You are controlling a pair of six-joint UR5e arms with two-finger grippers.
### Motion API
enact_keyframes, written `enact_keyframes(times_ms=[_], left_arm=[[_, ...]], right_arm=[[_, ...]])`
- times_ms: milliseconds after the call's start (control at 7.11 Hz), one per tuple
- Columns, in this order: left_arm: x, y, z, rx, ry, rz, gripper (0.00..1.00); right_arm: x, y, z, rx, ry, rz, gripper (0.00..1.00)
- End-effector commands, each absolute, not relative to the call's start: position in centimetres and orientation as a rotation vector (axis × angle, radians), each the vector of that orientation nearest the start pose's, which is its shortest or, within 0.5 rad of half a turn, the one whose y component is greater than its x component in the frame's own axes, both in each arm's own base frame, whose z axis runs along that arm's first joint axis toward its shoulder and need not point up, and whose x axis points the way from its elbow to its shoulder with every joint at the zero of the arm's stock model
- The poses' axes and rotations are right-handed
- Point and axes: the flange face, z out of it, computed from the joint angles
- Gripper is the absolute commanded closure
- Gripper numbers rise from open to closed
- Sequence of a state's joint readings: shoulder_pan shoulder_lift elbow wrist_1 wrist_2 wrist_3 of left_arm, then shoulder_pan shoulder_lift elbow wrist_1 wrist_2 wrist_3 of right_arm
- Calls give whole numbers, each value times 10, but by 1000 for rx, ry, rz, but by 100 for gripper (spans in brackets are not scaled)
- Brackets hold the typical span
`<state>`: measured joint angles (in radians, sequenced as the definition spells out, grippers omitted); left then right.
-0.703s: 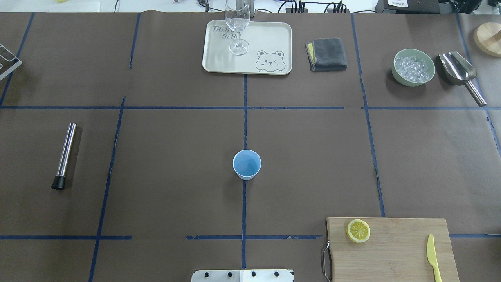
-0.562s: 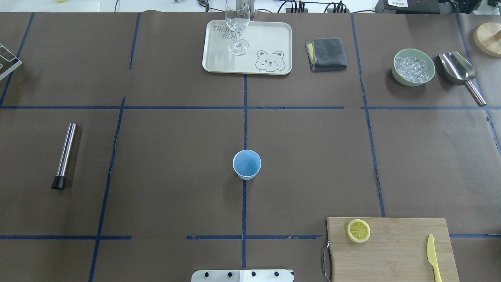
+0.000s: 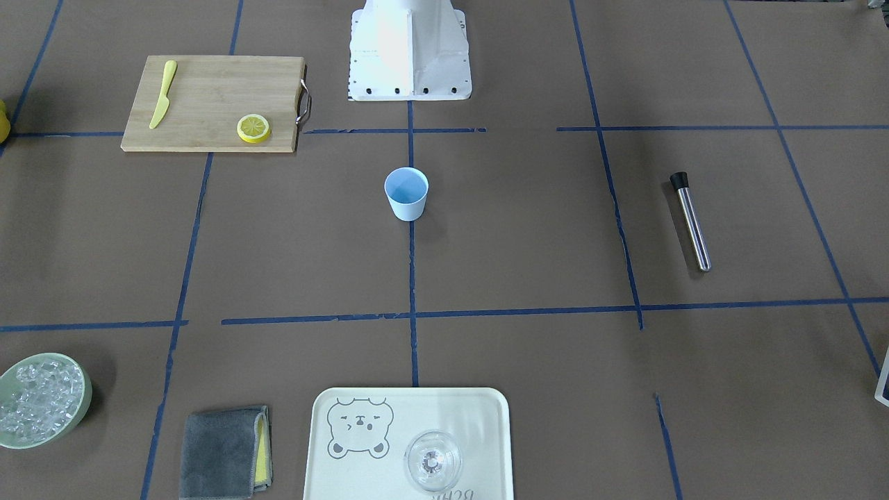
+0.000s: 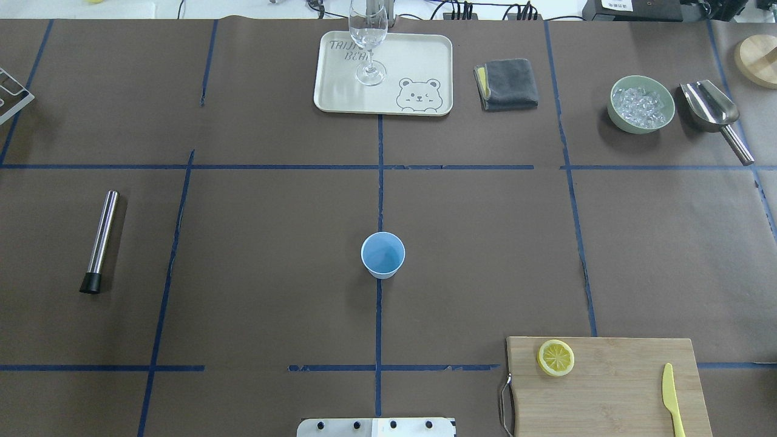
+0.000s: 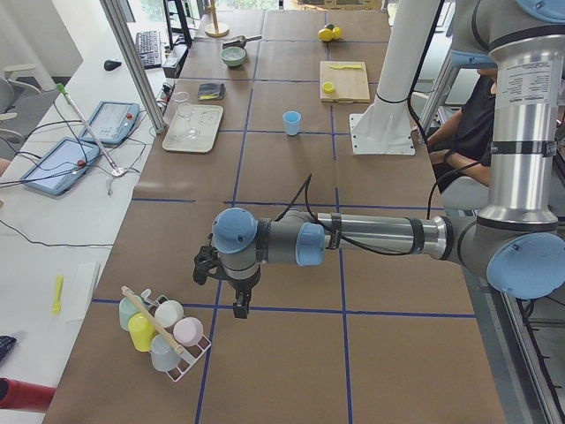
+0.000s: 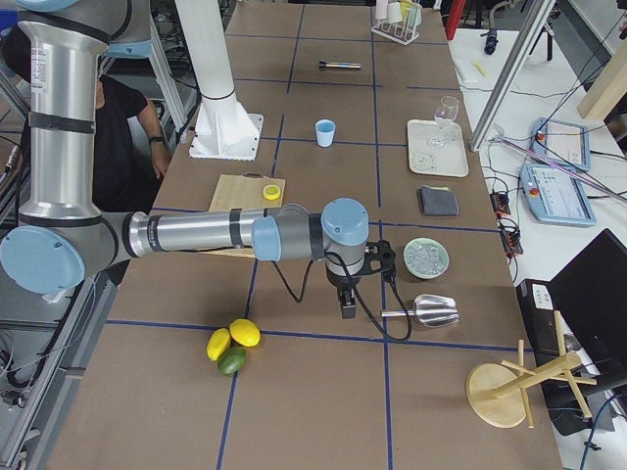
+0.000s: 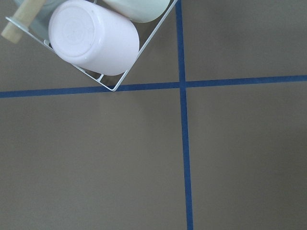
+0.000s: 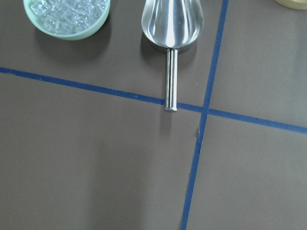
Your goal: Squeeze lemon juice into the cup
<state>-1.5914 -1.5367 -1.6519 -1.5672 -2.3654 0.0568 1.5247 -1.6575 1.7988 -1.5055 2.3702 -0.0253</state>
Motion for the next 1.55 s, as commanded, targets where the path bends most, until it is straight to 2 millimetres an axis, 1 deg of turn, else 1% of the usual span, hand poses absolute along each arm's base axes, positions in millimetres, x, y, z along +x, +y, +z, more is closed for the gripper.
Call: enact_keyframes(times_ms=[0, 141, 281, 422, 562, 703, 844, 984, 1125, 1266, 1406], left_arm=[[-71, -485, 615, 150, 789, 81, 0], [-71, -491, 604, 224, 785, 114, 0], [-65, -496, 587, 316, 786, 164, 0], [-36, -515, 568, 336, 796, 219, 0], [-18, -530, 546, 325, 818, 171, 0], [-3, -531, 533, 320, 833, 149, 0], [22, -531, 513, 304, 856, 138, 0], [38, -528, 494, 295, 876, 113, 0], [51, -525, 485, 274, 895, 91, 0], [83, -522, 484, 217, 910, 82, 0], [115, -519, 485, 157, 917, 70, 0]], right_arm=[[-1, -478, 560, 178, -814, -175, 0], [-62, -477, 531, 129, -810, -160, 0], [-110, -474, 504, 187, -793, -144, 0], [-158, -462, 490, 164, -851, -74, 0], [-185, -445, 470, 170, -900, 15, 0], [-208, -416, 455, 143, -910, 22, 0], [-221, -384, 439, 131, -909, 39, 0], [-233, -359, 428, 96, -922, 43, 0], [-266, -336, 417, 86, -911, 55, 0], [-299, -310, 406, 101, -899, 46, 0], [-334, -286, 389, 95, -863, 36, 0]])
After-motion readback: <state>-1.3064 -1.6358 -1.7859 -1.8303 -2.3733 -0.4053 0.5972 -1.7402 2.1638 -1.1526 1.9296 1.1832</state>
